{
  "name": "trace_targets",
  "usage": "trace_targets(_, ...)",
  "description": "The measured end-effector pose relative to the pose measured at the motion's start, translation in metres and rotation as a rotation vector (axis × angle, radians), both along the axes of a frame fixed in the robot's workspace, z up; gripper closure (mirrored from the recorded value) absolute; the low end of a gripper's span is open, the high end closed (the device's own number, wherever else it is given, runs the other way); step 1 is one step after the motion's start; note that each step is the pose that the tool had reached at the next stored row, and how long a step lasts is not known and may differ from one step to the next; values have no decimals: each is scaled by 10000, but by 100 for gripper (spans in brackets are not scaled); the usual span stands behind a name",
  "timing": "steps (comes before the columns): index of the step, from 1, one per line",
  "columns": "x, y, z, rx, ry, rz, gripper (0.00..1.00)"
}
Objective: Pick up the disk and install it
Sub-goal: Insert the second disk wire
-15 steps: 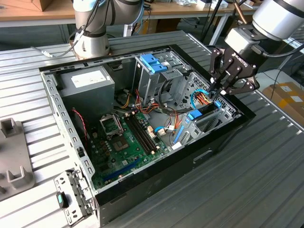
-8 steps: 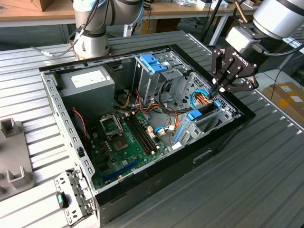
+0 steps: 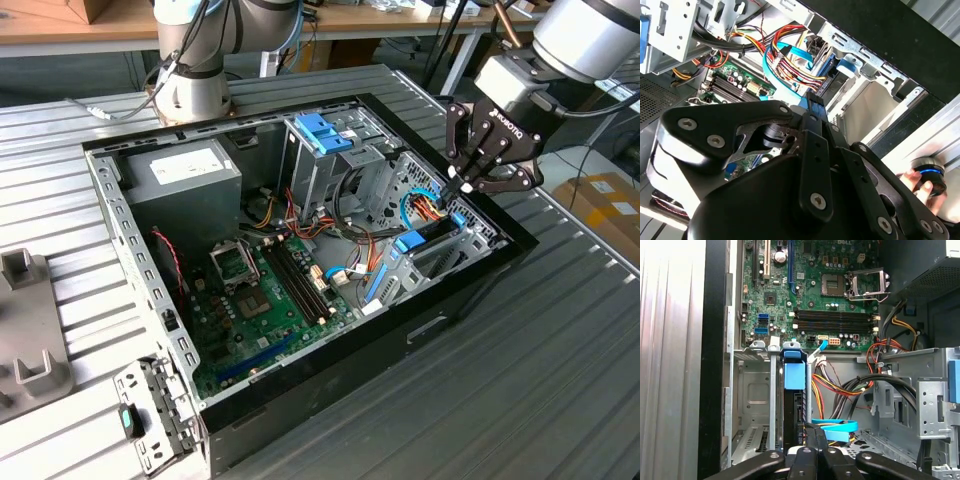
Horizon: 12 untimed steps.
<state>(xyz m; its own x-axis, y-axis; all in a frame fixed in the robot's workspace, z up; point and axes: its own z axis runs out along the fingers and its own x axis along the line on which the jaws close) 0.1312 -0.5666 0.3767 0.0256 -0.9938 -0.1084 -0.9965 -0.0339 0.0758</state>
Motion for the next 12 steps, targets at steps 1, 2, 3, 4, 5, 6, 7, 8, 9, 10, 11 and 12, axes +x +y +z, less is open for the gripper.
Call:
trace_targets(1, 0, 0, 0, 0, 0, 0, 89)
trace_targets(2, 0, 0, 0, 0, 0, 0, 89)
trace_targets(3, 0, 0, 0, 1, 0, 0, 89)
trace_targets(4, 0, 0, 1, -1, 0, 0, 89)
trace_targets(5, 0, 0, 1, 0, 0, 0, 82)
trace_targets(6, 0, 0, 1, 0, 0, 0, 82)
trace_targets(7, 0, 0, 1, 0, 0, 0, 82)
trace_targets(8, 0, 0, 2, 1, 0, 0, 82)
trace_targets(9, 0, 0, 2, 5, 0, 0, 82)
trace_targets(10, 0, 0, 2, 7, 0, 0, 82)
trace_targets(11, 0, 0, 2, 8, 0, 0, 81)
trace_targets(12, 0, 0, 2, 11, 0, 0, 75)
